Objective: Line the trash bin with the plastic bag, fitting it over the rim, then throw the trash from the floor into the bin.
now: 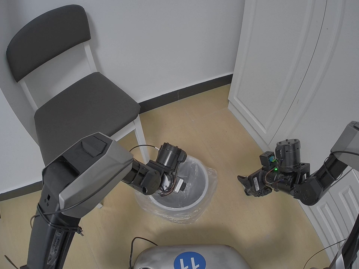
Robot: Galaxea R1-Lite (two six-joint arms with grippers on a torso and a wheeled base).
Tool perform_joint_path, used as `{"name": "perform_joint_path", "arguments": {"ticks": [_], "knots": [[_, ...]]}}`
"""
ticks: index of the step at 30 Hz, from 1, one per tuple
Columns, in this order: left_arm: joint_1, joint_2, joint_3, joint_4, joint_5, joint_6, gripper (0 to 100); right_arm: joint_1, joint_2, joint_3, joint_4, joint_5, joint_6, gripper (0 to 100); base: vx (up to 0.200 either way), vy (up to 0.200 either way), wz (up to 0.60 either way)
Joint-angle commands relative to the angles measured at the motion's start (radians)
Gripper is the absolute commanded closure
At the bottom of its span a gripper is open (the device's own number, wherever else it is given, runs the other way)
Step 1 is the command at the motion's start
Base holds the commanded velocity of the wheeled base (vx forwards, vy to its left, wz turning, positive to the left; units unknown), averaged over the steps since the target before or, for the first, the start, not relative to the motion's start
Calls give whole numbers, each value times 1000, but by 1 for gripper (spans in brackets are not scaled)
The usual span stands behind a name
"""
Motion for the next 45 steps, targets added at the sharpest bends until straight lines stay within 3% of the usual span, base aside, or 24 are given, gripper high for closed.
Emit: {"name": "perform_joint_path", "arguments": {"ticks": [1, 29, 30, 45], "knots": [[8, 78, -56, 7, 0, 4, 0, 0, 2, -1, -1, 1, 1, 0, 0, 0, 0], [14, 118, -28, -10, -6, -4, 0, -5, 5, -1, 1, -1, -1, 0, 0, 0, 0], [14, 116, -21, -10, -6, -4, 100, -5, 5, -1, 1, -1, -1, 0, 0, 0, 0], [8, 44, 151, -177, -6, -10, 100, -5, 5, 4, -1, -1, -2, 0, 0, 0, 0]]}}
